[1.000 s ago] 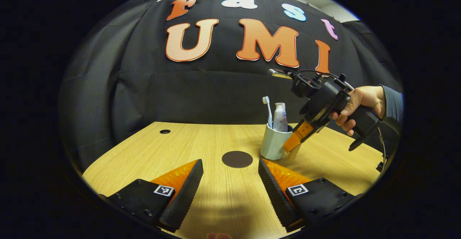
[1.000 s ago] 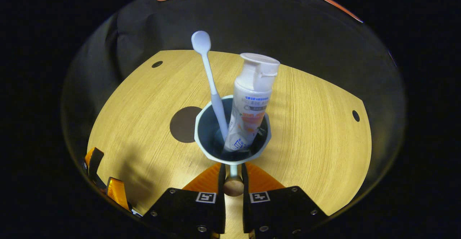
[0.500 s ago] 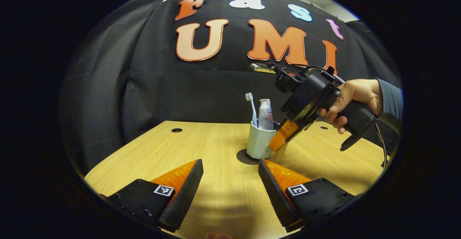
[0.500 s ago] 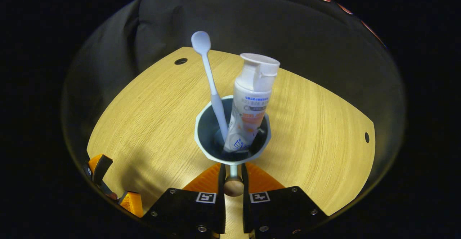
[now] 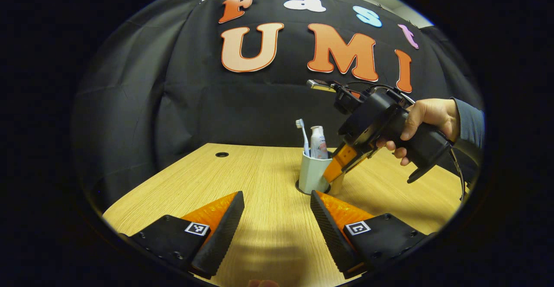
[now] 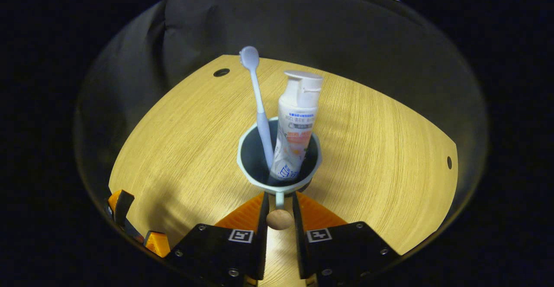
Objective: Put the toothbrush and toothpaste on the desktop into the cup, then pick up the cup and place it on the coaster on the desktop.
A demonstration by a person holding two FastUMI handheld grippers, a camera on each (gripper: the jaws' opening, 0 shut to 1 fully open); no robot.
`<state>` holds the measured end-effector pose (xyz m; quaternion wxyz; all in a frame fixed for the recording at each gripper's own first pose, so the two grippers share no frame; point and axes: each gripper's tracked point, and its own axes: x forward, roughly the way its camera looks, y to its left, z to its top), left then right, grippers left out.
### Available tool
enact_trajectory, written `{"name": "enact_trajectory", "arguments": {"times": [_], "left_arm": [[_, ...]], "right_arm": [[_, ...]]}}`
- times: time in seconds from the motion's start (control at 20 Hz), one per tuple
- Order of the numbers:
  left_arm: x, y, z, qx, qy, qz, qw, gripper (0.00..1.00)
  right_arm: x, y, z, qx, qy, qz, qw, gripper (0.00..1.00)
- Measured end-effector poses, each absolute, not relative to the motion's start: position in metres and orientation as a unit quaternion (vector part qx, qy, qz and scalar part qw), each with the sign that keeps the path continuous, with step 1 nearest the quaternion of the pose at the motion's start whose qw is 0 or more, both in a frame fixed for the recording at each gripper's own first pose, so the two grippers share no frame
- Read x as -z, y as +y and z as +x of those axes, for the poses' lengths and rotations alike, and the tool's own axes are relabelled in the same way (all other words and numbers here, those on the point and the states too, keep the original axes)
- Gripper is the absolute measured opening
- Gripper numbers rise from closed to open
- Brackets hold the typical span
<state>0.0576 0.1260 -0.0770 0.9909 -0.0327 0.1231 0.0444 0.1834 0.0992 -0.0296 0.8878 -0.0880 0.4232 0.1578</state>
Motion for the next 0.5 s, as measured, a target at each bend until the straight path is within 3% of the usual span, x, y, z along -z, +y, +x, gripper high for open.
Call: {"name": "enact_trajectory", "arguments": {"times": [0.05, 0.1, 0.15, 0.2, 0.25, 0.3, 0.5], "left_arm": [[0.075, 0.124, 0.058, -0.043, 0.122, -0.034, 0.991, 0.98], [0.073, 0.120, 0.059, -0.041, 0.119, -0.035, 0.991, 0.98], [0.071, 0.117, 0.059, -0.038, 0.116, -0.036, 0.992, 0.98], [0.066, 0.112, 0.060, -0.035, 0.113, -0.038, 0.992, 0.98], [0.061, 0.108, 0.060, -0.032, 0.105, -0.041, 0.993, 0.98], [0.058, 0.103, 0.062, -0.029, 0.100, -0.043, 0.994, 0.98], [0.045, 0.089, 0.066, -0.021, 0.091, -0.030, 0.995, 0.98]], "right_arm": [[0.022, 0.095, 0.181, -0.160, 0.416, -0.086, 0.891, 0.39], [0.016, 0.092, 0.178, -0.160, 0.408, -0.082, 0.895, 0.42], [0.010, 0.089, 0.172, -0.167, 0.401, -0.074, 0.898, 0.58], [0.007, 0.087, 0.167, -0.171, 0.391, -0.060, 0.902, 0.54], [0.006, 0.081, 0.162, -0.173, 0.382, -0.048, 0.906, 0.70], [0.006, 0.071, 0.156, -0.171, 0.368, -0.038, 0.913, 0.78], [-0.016, 0.023, 0.144, -0.140, 0.300, -0.040, 0.943, 0.87]]}}
